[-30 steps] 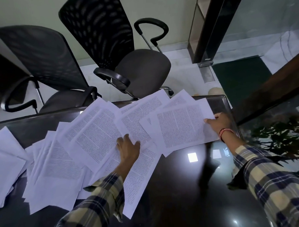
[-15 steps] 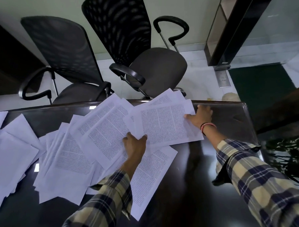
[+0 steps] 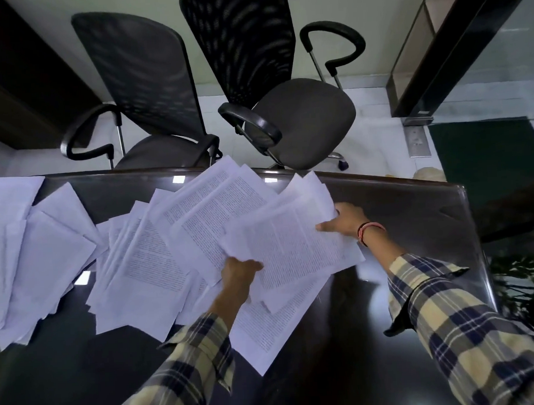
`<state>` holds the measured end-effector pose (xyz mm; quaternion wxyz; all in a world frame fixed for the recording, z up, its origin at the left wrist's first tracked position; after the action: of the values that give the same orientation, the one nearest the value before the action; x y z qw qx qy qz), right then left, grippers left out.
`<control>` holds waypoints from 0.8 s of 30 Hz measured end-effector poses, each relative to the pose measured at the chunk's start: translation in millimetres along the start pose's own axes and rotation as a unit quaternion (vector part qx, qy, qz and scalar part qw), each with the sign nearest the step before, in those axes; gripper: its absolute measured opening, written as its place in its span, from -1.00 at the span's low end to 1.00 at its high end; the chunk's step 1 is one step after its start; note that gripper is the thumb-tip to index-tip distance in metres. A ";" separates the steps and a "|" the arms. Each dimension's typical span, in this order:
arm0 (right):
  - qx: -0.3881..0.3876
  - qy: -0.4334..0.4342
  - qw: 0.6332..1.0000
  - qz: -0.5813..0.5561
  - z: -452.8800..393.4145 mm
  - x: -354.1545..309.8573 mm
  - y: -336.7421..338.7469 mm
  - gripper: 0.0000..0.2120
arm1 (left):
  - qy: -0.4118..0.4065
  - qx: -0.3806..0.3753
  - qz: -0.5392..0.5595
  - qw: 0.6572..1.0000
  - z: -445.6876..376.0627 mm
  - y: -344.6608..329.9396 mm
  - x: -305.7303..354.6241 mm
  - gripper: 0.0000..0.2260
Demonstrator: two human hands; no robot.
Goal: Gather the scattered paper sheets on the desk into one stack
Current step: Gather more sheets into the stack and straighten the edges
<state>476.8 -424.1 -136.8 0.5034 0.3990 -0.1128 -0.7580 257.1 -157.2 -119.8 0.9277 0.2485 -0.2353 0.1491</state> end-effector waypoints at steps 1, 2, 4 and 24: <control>-0.010 0.009 0.999 0.031 2.4 -5.2 -6.5 -0.27 | 0.029 -0.009 0.004 1.000 1.6 5.7 -21.2 -0.57; -0.015 0.018 0.997 0.070 8.8 -14.5 -13.1 -0.24 | 0.058 -0.023 0.004 0.998 5.0 10.9 -41.5 -0.57; -0.030 0.038 0.988 0.148 23.1 -34.9 -28.0 -0.25 | 0.107 -0.031 -0.002 0.994 14.8 23.9 -75.1 -0.58; 0.211 -0.325 0.890 -0.241 200.4 8.5 -156.2 -0.09 | -0.247 0.063 -0.330 0.909 -29.0 137.1 37.7 -0.38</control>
<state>226.2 -404.6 -98.9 0.1444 0.2418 -0.3282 -0.9016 245.4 -21.7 -69.2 0.8187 0.3988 -0.3512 -0.2176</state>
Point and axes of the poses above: each hand's wrist, its own z-axis away from the middle knuckle, its own y-axis out of the back of the hand, x = y × z, the point moved 9 cm from there along -z, towards the middle knuckle
